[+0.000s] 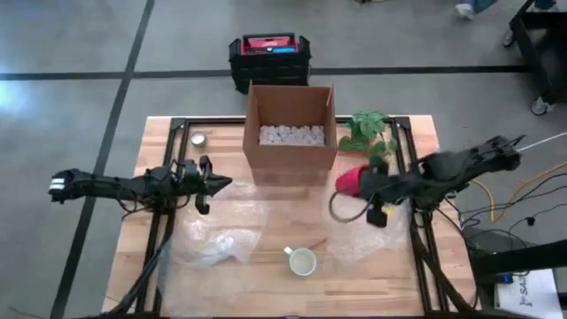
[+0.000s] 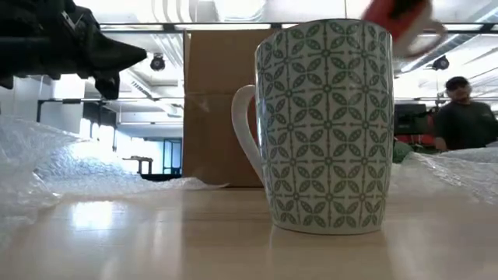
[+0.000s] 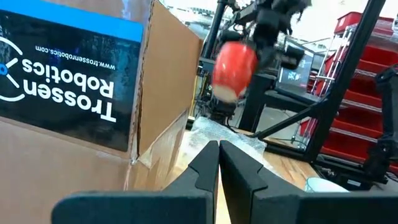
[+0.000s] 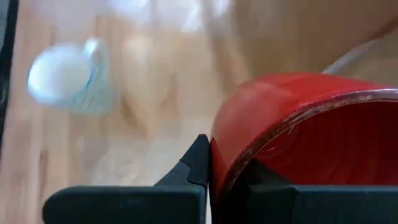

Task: Wrap mug
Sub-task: Wrap the orange mug in bubble wrap

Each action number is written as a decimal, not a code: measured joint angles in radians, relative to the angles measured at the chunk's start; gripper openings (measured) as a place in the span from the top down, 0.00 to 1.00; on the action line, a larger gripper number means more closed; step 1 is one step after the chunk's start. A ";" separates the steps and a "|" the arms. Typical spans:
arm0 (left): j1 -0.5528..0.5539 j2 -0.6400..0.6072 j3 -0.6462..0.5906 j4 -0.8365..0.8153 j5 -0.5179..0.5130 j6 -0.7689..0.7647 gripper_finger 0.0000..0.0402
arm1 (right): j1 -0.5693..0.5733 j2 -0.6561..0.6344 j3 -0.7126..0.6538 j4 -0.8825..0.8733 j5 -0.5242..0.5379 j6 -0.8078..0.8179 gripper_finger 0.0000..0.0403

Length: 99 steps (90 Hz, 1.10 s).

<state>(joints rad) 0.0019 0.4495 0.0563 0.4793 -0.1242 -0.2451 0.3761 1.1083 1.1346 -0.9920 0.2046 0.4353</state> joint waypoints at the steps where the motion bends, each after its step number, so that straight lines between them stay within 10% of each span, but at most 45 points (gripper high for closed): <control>1: 0.000 0.001 0.000 0.000 0.000 0.000 1.00 | 0.006 0.004 -0.010 0.009 -0.012 0.005 1.00; 39: 0.000 0.103 0.051 -0.006 -0.024 -0.002 1.00 | 0.133 0.198 -0.171 0.200 -0.183 0.087 1.00; 99: -0.034 0.593 0.441 -0.214 0.090 0.137 1.00 | -0.033 0.341 -0.030 0.223 -0.075 -0.189 1.00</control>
<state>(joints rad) -0.0319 1.0427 0.4973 0.2654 -0.0346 -0.1077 0.3430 1.4497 1.1042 -0.7685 0.1300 0.2468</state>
